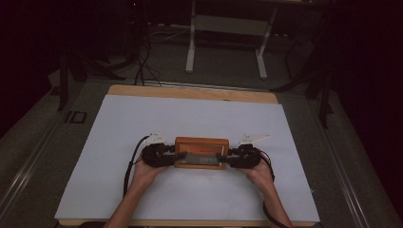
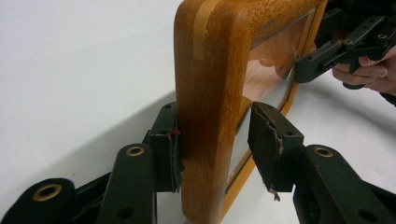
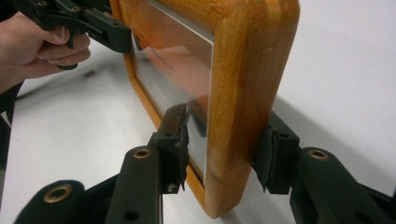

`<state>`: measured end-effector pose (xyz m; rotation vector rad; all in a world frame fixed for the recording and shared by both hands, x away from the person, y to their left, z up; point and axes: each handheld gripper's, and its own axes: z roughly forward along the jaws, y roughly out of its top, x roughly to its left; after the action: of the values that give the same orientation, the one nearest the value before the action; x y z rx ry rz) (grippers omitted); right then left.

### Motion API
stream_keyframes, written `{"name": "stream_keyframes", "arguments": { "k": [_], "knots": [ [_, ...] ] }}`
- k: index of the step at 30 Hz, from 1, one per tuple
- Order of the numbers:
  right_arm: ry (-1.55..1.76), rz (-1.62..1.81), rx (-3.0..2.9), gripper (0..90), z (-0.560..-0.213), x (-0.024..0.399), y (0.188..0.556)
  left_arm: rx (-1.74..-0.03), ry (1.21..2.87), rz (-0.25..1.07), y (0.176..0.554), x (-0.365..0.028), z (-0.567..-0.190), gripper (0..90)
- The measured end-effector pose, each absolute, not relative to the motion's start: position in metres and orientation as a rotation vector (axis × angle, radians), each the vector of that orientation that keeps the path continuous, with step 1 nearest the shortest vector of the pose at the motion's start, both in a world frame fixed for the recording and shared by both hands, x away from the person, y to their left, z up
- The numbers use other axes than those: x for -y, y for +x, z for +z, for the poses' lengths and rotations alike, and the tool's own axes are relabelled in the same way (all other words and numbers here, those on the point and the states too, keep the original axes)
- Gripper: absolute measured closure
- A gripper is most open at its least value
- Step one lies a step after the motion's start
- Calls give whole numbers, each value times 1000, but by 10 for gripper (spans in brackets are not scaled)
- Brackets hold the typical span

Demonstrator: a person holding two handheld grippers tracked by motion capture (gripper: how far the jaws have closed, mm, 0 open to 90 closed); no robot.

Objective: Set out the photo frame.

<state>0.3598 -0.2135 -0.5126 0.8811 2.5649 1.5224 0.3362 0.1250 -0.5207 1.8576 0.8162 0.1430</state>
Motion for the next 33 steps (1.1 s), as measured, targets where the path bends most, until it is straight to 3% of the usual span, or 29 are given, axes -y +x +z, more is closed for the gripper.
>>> {"name": "stream_keyframes", "arguments": {
  "k": [33],
  "knots": [
    [929,1553,-2545,572,-522,216,366,-853,1842,137,342,-123,-526,551]
  ]
}}
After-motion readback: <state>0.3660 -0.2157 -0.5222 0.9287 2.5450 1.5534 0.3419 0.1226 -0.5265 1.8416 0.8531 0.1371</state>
